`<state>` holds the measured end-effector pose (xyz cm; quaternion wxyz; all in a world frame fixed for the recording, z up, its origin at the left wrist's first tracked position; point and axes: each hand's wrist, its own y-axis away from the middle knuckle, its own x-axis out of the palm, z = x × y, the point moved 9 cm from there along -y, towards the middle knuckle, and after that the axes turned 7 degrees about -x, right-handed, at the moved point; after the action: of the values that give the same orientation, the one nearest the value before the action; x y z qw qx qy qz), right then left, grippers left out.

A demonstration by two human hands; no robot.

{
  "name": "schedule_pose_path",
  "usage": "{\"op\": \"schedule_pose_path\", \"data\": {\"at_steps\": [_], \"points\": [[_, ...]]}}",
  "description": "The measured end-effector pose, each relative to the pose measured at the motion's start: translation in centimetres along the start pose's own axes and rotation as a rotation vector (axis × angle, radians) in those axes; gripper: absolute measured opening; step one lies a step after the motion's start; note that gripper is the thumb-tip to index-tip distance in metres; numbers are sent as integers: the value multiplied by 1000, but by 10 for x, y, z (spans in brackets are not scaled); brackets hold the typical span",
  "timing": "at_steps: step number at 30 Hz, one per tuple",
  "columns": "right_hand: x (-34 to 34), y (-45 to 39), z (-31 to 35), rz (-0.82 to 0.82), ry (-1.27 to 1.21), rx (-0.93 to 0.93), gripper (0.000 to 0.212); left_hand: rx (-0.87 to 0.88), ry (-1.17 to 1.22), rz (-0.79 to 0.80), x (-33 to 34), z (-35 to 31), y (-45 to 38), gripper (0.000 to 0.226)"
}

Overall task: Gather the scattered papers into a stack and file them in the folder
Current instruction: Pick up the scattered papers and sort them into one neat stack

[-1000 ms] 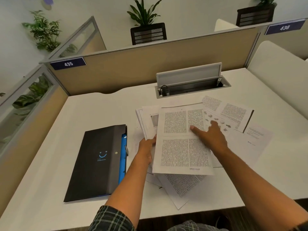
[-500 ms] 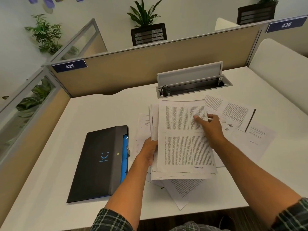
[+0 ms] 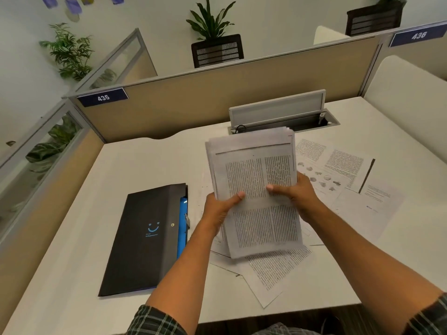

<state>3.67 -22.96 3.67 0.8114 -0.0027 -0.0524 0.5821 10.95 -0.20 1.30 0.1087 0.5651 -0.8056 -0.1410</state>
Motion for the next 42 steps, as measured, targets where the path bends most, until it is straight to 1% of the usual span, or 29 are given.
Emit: {"op": "schedule_pose_path", "data": {"at_steps": [2, 5, 8, 10, 12, 13, 14, 16, 18, 19, 23, 25, 28, 30, 31, 33, 35, 37, 40, 42], "points": [[6, 0, 19, -6, -27, -96, 41, 57, 5, 6, -5, -12, -1, 44], [13, 3, 43, 2, -24, -224, 27, 155, -33, 13, -10, -35, 1, 38], [13, 7, 42, 38, -3, -263, 28, 196, -71, 82, -9, -37, 6, 38], [9, 11, 24, 48, 13, -211, 39, 184, -118, 117, -9, -26, 10, 34], [3, 15, -1, 33, 33, -131, 52, 153, -138, 129, -10, -9, 12, 34], [0, 17, -11, 27, 35, -99, 56, 138, -146, 127, -9, -2, 13, 36], [-1, 18, -19, 25, 36, -77, 55, 126, -155, 123, -9, 3, 13, 37], [1, 19, -27, 28, 42, -44, 45, 110, -166, 105, -7, 7, 11, 37], [2, 16, -31, 14, 47, 2, 33, 89, -179, 74, -6, 6, 6, 31], [2, 14, -34, 7, 44, 27, 30, 74, -174, 56, -6, 6, 3, 29], [7, 5, -39, 66, 100, 78, 44, 0, -103, -12, -11, 10, -10, 32], [3, 4, -42, 83, 148, 91, 41, -12, -78, -55, -14, 13, -14, 32], [-24, 2, -48, -7, 333, 99, 37, -87, -44, -110, -19, 27, -16, 44], [-51, 3, -55, -94, 545, 123, 36, -133, -12, -130, -21, 37, -17, 38], [-66, 4, -58, -142, 704, 164, 40, -155, 10, -136, -23, 42, -17, 38], [-98, 11, -65, -240, 1021, 326, 60, -215, 46, -155, -26, 55, -19, 48], [-122, 18, -69, -314, 1194, 492, 82, -265, 58, -167, -28, 70, -20, 55], [-133, 21, -73, -357, 1203, 578, 94, -303, 60, -182, -29, 82, -21, 58], [-132, 17, -78, -377, 1200, 623, 109, -323, 38, -193, -28, 93, -22, 57], [-128, 13, -80, -381, 1200, 659, 123, -307, 8, -191, -26, 93, -25, 53]]}}
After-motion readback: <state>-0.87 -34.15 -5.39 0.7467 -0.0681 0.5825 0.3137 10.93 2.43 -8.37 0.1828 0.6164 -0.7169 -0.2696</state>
